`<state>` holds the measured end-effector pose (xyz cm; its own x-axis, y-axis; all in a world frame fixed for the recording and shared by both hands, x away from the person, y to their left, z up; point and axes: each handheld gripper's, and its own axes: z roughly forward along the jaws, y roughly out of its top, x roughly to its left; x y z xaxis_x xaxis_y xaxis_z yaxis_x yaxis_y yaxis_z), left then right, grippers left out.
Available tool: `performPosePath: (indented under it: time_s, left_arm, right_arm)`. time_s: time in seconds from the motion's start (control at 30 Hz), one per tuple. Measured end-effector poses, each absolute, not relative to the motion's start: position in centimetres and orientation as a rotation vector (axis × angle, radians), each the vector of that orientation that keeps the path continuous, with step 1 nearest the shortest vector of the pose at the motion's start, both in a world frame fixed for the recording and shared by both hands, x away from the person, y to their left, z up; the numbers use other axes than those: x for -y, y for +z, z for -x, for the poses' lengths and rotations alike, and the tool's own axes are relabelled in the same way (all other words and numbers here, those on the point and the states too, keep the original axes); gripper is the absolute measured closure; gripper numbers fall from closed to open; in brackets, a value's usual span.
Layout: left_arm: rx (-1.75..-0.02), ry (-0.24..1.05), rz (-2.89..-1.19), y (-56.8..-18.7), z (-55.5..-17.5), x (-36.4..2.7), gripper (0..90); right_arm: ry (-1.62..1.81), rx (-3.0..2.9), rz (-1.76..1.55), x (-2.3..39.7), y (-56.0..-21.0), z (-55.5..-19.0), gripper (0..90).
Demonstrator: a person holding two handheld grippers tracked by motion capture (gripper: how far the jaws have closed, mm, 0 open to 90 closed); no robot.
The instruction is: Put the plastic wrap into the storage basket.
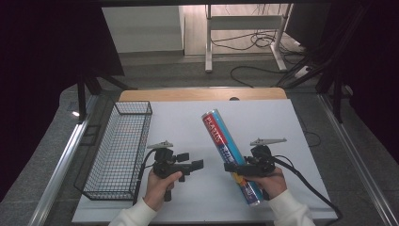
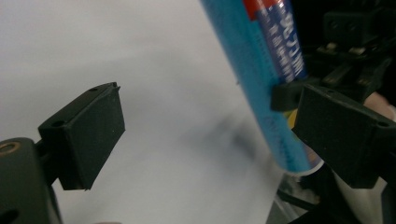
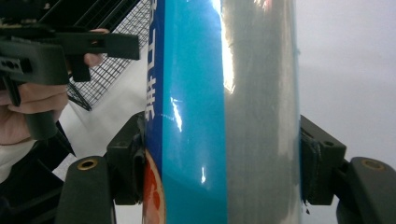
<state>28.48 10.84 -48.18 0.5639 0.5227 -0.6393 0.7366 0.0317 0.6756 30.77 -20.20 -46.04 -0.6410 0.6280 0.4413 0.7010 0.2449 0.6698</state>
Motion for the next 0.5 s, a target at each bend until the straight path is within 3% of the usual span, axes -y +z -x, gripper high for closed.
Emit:
performPosePath:
  time_s: [0.5]
  left_arm:
    - [-1.002,-0.363,-1.564,-48.9,-30.8,-7.6,8.6]
  right_arm:
    - [-1.367,2.425,1.245,18.2,-46.6,-30.5,32.4]
